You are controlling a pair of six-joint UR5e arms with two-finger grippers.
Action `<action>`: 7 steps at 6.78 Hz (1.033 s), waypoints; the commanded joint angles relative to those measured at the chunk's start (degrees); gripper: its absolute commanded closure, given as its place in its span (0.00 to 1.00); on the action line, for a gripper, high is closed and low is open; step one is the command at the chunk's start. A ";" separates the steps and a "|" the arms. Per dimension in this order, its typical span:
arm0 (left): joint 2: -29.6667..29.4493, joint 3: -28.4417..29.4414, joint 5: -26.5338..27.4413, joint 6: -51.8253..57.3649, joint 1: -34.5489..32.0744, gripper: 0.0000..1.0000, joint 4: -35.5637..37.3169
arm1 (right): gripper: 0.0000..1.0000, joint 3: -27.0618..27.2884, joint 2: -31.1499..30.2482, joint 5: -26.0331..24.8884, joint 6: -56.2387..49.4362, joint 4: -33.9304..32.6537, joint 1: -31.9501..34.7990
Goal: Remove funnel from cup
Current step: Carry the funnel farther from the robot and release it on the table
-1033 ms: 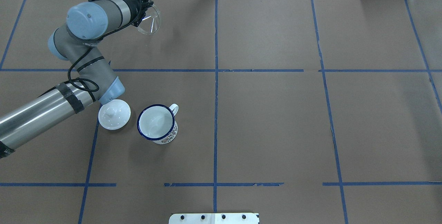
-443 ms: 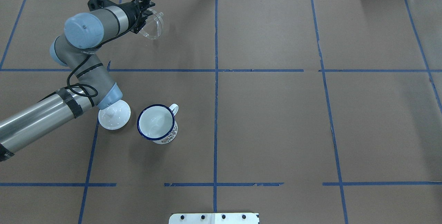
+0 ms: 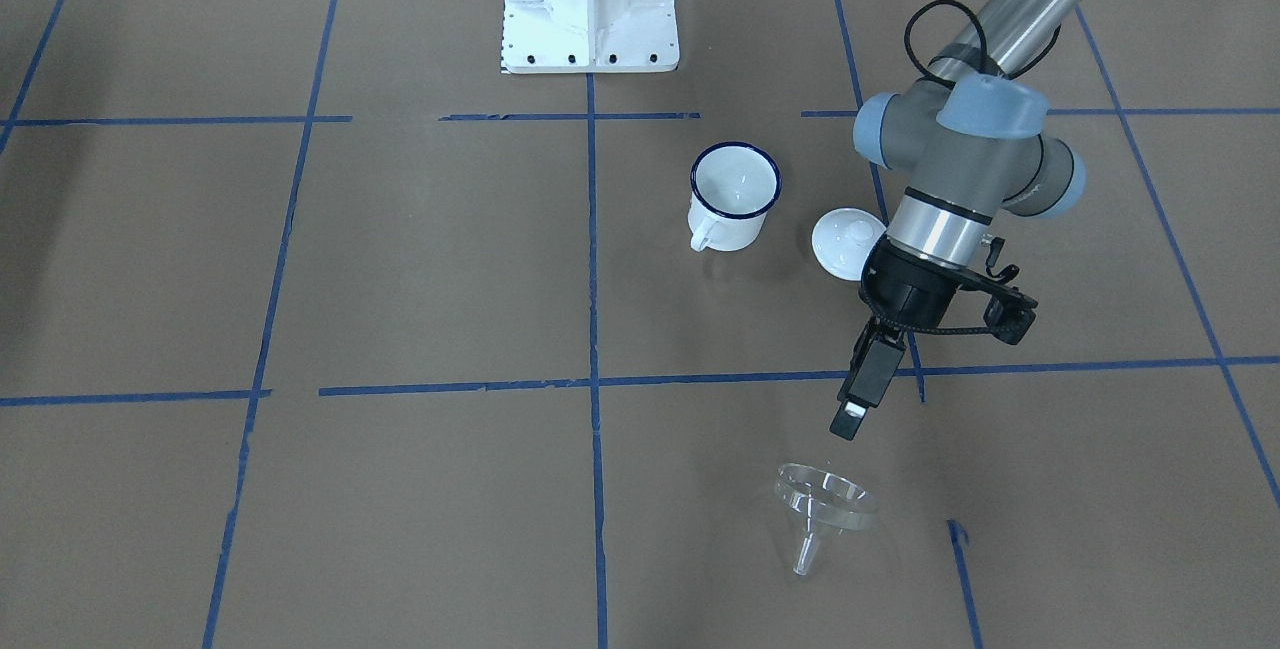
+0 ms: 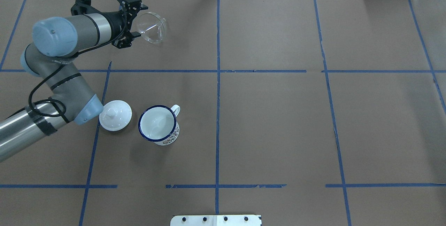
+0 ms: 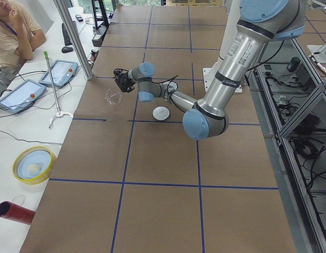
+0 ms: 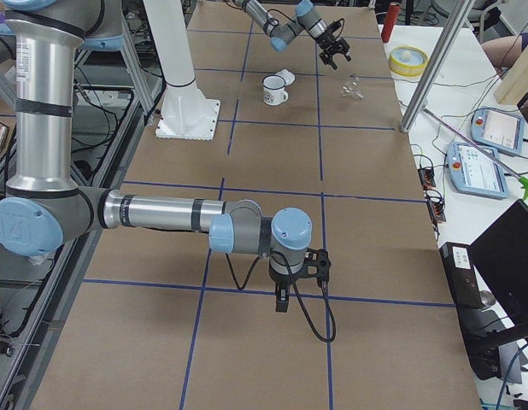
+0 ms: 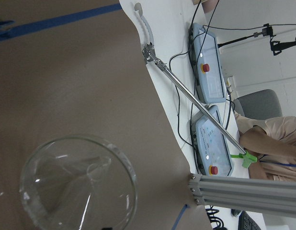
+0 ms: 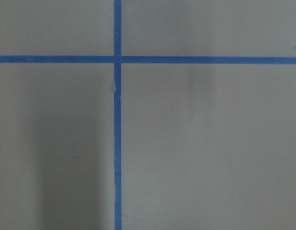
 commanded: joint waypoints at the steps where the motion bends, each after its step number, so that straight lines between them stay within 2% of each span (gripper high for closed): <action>1: 5.53 -14.02 -5.27 2.50 0.30 0.01 18.15 | 0.00 0.00 0.00 0.00 0.00 0.00 0.00; 2: 7.39 -18.18 -5.73 8.79 0.30 0.01 24.41 | 0.00 0.00 0.00 0.00 0.00 0.00 0.00; 4: 7.67 -24.25 -10.46 26.09 0.12 0.01 42.85 | 0.00 0.00 0.00 0.00 0.00 0.00 0.00; 5: 9.93 -24.54 -10.92 26.51 1.60 0.01 43.45 | 0.00 0.00 0.00 0.00 0.00 0.00 0.00; 6: 11.00 -24.46 -12.14 26.34 6.14 0.01 43.54 | 0.00 0.00 0.00 0.00 0.00 0.00 0.00; 7: 11.01 -24.46 -15.02 26.95 6.80 0.01 43.54 | 0.00 0.00 0.00 0.00 0.00 0.00 0.00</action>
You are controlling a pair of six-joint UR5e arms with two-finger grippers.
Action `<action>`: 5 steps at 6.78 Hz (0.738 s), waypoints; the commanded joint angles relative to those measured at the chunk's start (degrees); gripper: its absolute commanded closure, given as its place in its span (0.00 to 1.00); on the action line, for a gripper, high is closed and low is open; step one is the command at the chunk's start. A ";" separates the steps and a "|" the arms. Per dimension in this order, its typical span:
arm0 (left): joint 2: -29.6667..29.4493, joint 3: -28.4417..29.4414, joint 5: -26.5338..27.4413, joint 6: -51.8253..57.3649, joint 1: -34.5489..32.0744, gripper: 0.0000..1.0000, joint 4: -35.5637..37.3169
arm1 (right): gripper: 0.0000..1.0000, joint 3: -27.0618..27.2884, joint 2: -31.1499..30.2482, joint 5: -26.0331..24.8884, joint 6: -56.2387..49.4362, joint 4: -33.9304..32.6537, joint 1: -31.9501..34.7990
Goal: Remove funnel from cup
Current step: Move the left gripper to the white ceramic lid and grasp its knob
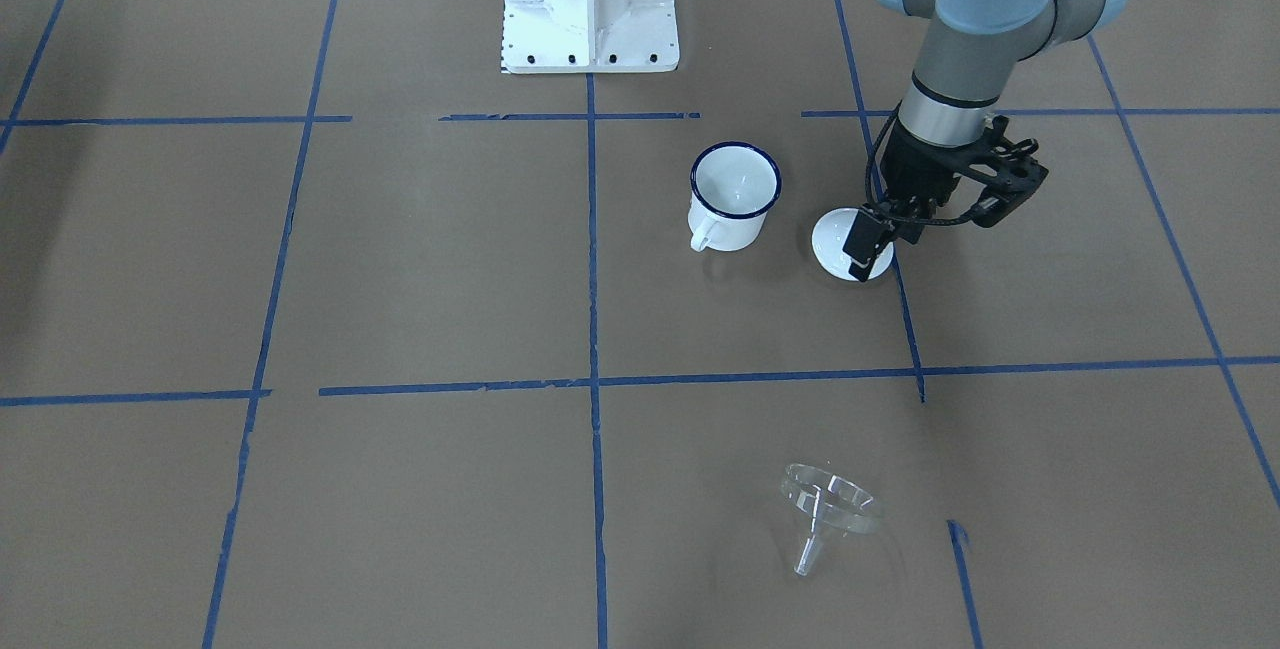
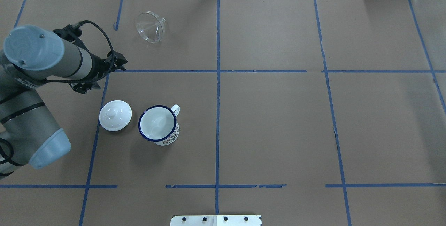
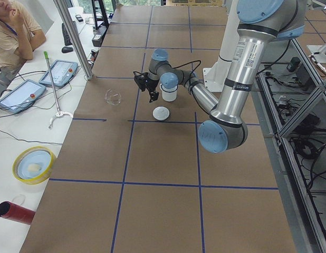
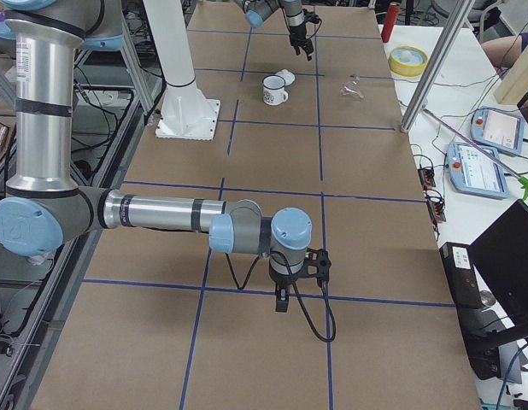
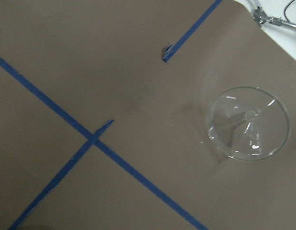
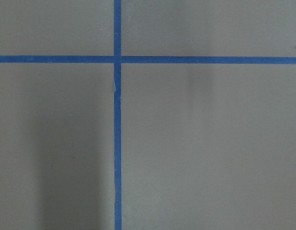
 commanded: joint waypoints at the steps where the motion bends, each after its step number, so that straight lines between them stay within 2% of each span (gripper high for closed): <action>1: 1.15 0.22 -5.85 2.95 1.76 0.03 0.52 | 0.00 0.00 0.00 0.00 0.00 0.00 0.00; 3: 4.66 0.31 -7.11 11.56 1.85 0.04 -0.09 | 0.00 0.00 0.00 0.00 0.00 0.00 0.00; 4: 4.76 0.83 -10.16 15.06 1.85 0.04 -0.10 | 0.00 0.00 0.00 0.00 0.00 0.00 0.00; 5: 4.67 1.10 -10.63 15.10 1.85 0.04 -0.10 | 0.00 0.00 0.00 0.00 0.00 0.00 0.00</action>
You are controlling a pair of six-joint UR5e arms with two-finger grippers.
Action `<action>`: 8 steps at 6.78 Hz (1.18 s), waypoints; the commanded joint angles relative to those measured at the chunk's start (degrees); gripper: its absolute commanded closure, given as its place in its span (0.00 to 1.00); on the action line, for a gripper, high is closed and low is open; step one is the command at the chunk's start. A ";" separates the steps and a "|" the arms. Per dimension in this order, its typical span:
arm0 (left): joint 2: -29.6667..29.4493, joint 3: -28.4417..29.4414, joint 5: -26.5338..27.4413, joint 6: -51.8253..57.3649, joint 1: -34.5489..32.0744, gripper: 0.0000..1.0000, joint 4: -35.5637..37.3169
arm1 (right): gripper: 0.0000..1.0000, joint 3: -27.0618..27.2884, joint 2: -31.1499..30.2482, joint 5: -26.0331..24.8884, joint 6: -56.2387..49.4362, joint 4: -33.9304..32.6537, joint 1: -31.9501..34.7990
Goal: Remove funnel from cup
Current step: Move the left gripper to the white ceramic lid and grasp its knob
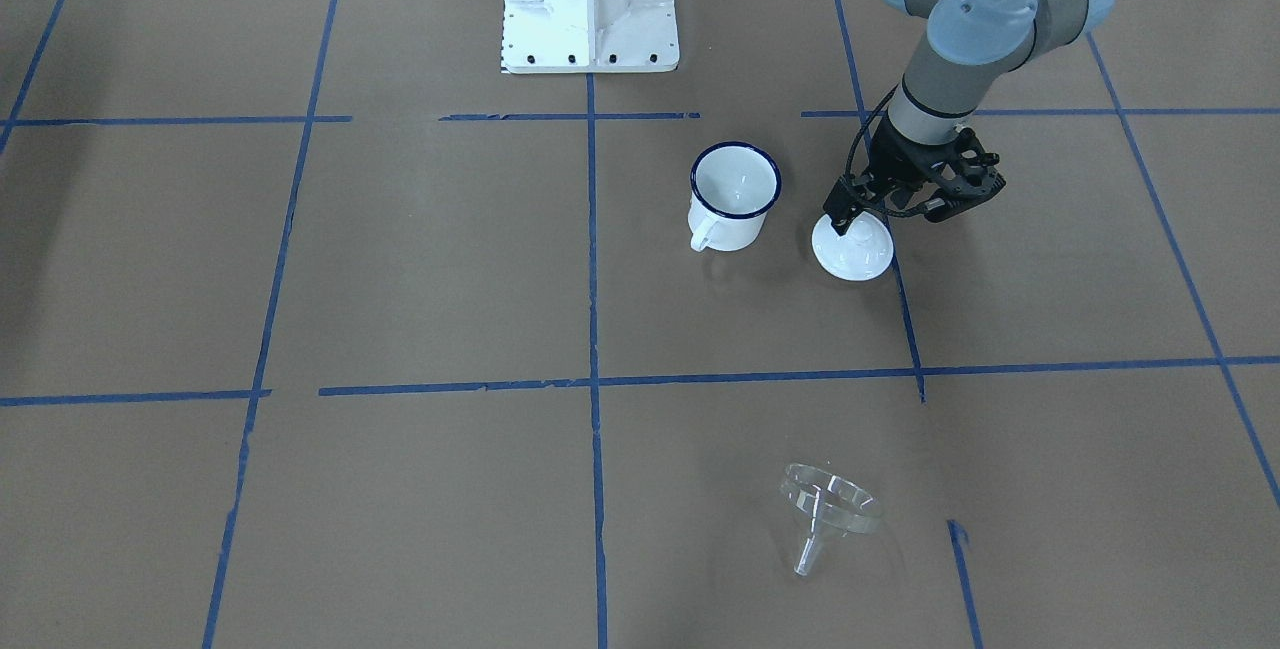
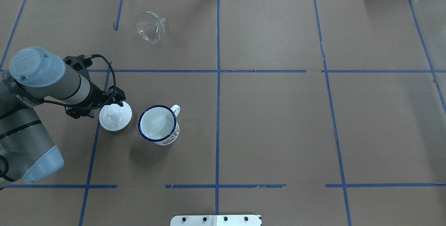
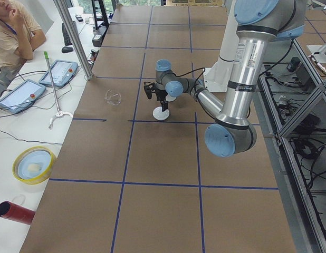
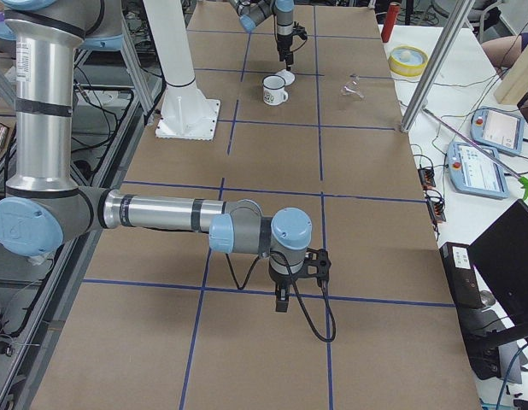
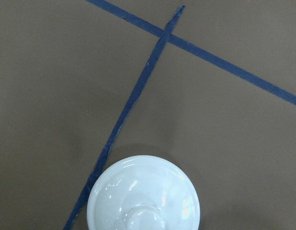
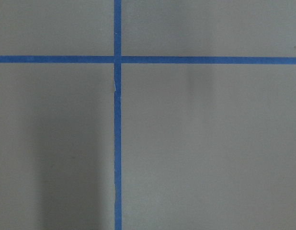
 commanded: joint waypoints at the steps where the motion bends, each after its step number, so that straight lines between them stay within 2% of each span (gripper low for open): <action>1: 0.14 1.14 -1.40 1.59 0.10 0.04 -0.14 | 0.00 0.00 0.00 0.00 0.00 0.00 0.00; 4: -0.12 1.41 -1.40 1.67 0.18 0.04 -0.31 | 0.00 0.00 0.00 0.00 0.00 0.00 0.00; 8: -0.56 4.93 -1.40 1.76 0.27 0.13 -3.21 | 0.00 0.00 0.00 0.00 0.00 0.00 0.00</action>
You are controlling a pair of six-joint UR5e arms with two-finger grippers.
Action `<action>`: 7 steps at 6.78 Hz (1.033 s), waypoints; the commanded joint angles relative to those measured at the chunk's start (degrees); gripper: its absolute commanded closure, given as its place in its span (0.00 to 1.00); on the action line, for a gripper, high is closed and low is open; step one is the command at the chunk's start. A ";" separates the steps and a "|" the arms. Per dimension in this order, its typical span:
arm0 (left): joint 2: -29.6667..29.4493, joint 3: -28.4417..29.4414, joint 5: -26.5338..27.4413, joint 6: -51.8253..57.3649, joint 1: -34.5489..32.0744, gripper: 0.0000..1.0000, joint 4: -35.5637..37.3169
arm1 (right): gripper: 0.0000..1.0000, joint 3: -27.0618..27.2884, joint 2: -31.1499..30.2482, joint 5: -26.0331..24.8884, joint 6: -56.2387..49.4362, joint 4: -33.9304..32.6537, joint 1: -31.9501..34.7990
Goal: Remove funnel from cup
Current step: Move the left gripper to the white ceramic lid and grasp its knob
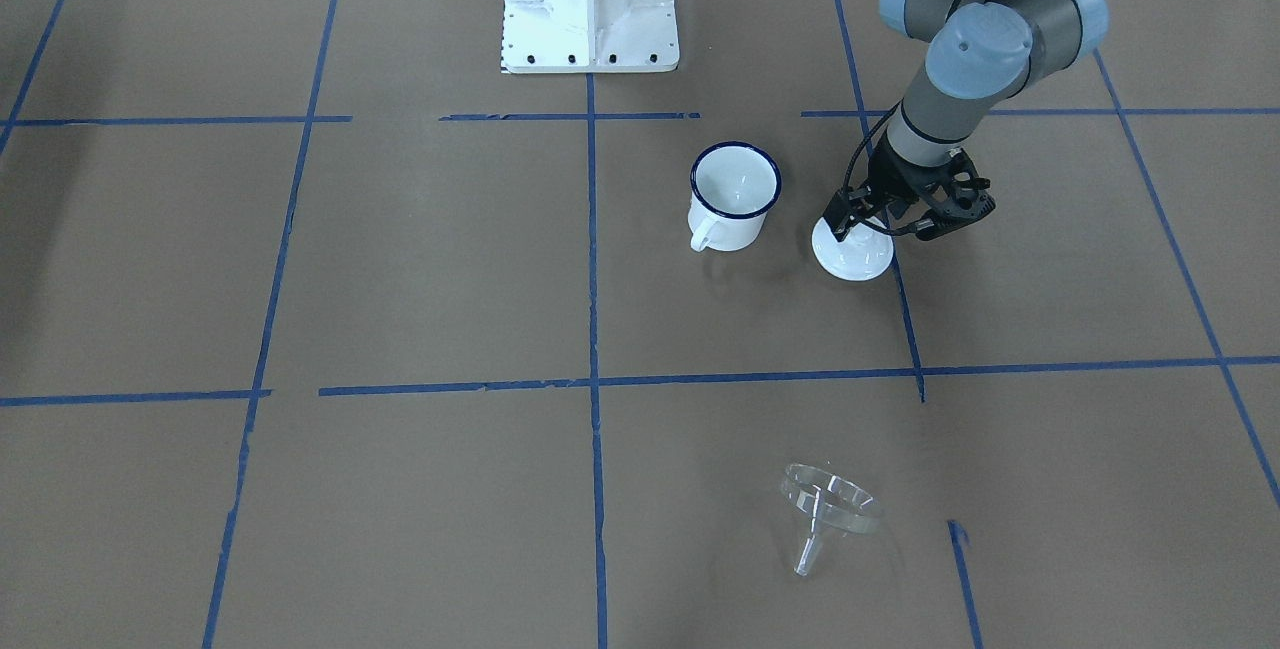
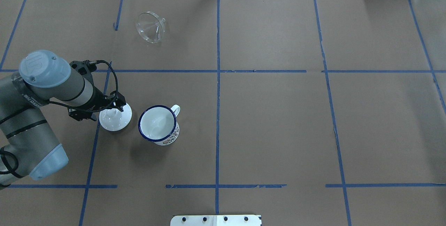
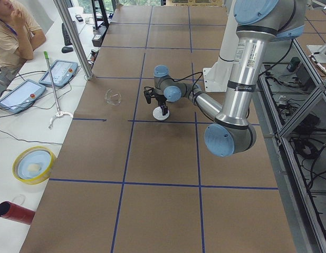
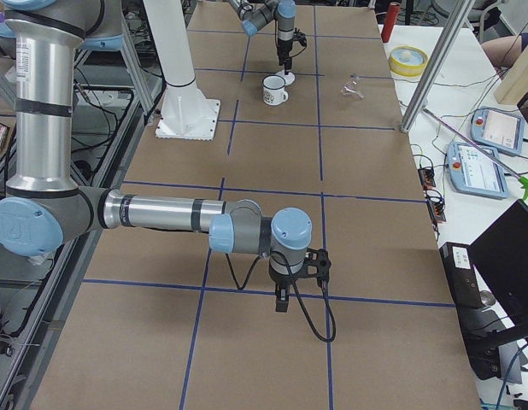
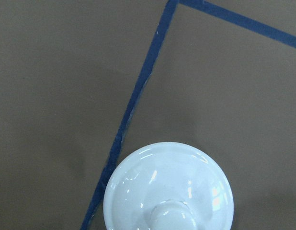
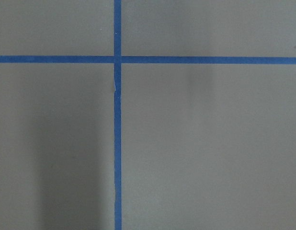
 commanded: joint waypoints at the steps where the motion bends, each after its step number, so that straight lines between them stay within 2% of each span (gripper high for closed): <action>1: -0.06 0.63 0.00 0.03 0.03 0.34 -0.60 | 0.00 0.00 0.00 0.00 0.00 0.00 0.00; 3: -0.06 0.55 -0.09 -0.23 0.03 0.83 -0.60 | 0.00 0.00 0.00 0.00 0.00 0.00 0.00; 4: -0.06 0.37 -0.18 -0.41 0.03 1.00 -0.51 | 0.00 0.00 0.00 0.00 0.00 0.00 0.00; 6: -1.02 -3.73 -4.20 -0.85 -1.19 1.00 1.41 | 0.00 0.00 0.00 0.00 0.00 0.00 0.00; 7: -2.60 -9.16 -4.48 -0.85 -4.24 1.00 8.82 | 0.00 0.00 0.00 0.00 0.00 0.00 0.00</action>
